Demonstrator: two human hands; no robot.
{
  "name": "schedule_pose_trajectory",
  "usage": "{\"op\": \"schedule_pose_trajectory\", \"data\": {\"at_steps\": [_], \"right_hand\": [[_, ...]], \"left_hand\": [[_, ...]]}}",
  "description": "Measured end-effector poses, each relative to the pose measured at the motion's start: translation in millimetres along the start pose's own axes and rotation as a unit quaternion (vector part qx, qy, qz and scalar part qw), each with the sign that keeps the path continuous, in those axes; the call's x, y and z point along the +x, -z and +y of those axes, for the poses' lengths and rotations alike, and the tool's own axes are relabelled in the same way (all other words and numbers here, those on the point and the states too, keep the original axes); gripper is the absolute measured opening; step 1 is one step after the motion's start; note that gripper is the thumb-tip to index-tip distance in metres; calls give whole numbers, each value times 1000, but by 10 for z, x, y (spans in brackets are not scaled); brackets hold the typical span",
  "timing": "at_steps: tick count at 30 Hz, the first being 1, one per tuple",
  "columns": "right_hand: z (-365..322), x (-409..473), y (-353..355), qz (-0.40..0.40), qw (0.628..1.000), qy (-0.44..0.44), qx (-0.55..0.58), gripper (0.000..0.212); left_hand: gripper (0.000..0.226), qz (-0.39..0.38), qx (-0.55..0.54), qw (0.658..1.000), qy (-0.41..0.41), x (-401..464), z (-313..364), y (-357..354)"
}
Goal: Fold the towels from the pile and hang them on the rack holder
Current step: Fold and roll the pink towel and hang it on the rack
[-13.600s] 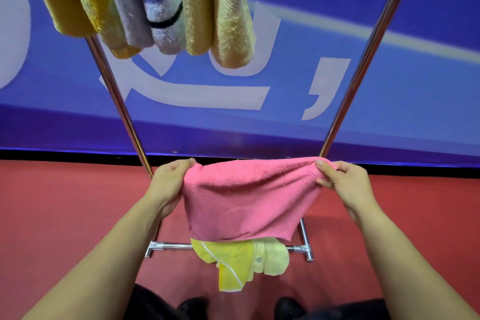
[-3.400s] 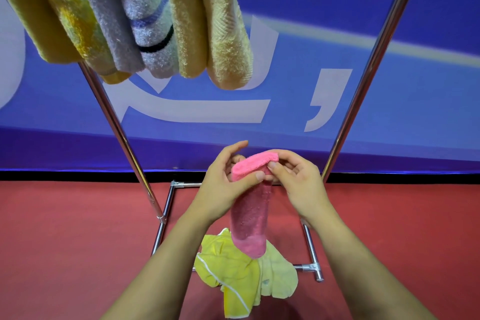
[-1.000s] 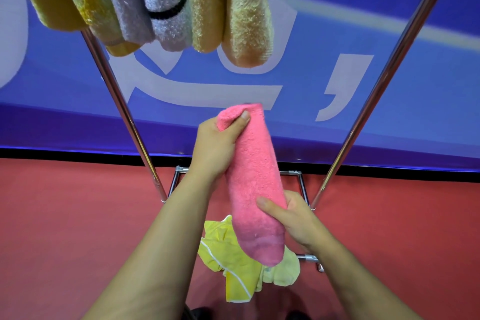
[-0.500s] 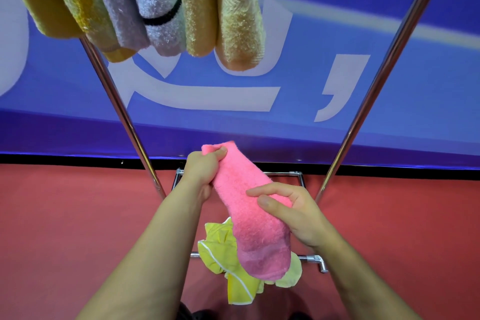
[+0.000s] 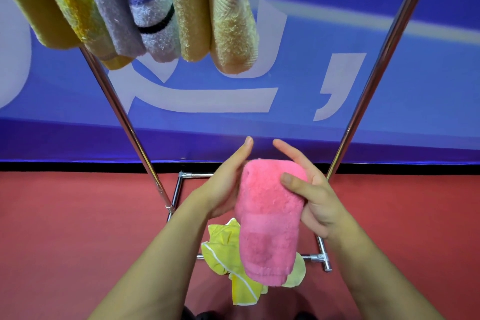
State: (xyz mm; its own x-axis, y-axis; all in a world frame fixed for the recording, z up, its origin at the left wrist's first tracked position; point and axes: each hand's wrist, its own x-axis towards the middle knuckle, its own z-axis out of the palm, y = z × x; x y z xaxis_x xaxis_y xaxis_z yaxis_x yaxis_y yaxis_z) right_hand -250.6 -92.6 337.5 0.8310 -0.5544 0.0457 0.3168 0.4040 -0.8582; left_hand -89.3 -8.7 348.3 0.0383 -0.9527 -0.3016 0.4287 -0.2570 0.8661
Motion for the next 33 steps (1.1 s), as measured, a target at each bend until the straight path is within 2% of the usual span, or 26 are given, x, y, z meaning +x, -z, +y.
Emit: {"op": "schedule_pose_trajectory", "data": {"at_steps": [3,5,8,11,13,15,17,20,23,25,26,27,30,31,33], "right_hand": [[-35,29,55,46,999,18,10,63],[-57,48,71,76,996,30,20,63],[-78,67,83,107,993,41,29,63],[-91,75,92,121,991,51,12,61],[-104,79,90,125,991,51,-5,59],[-103,102,135,150,986,50,-48,54],[-78,144,215,224,961,55,-155,49],[-39,174,227,314,883,47,-344,60],[-72,150,222,295,816,-24,-497,68],[-118,123,289,265,784,-65,-557,70],[-138,111,337,246,786,-71,-563,72],[-149,107,381,221,807,-70,-543,72],[-166,72,411,171,917,-66,-355,52],[-173,70,401,168,937,-63,-298,47],[-198,64,369,178,952,-35,-246,39]], "left_hand": [[93,-25,-35,999,-10,13,-67,-91],[86,-10,-37,999,-36,34,-122,-137],[76,23,41,997,-66,59,-201,-167],[48,60,161,981,-87,91,-298,-215],[33,96,173,975,-101,108,-321,-230],[28,111,164,975,-105,121,-319,-208],[26,119,169,973,-100,118,-304,-181],[24,105,202,970,-83,103,-330,-200],[24,88,198,974,-67,106,-387,-217],[26,85,169,980,-62,88,-372,-195],[28,82,149,984,-58,81,-358,-176],[29,78,130,987,-52,73,-345,-159],[31,60,80,995,-31,40,-320,-152],[31,52,70,996,-27,35,-318,-163],[31,39,48,998,-21,31,-317,-207]]}}
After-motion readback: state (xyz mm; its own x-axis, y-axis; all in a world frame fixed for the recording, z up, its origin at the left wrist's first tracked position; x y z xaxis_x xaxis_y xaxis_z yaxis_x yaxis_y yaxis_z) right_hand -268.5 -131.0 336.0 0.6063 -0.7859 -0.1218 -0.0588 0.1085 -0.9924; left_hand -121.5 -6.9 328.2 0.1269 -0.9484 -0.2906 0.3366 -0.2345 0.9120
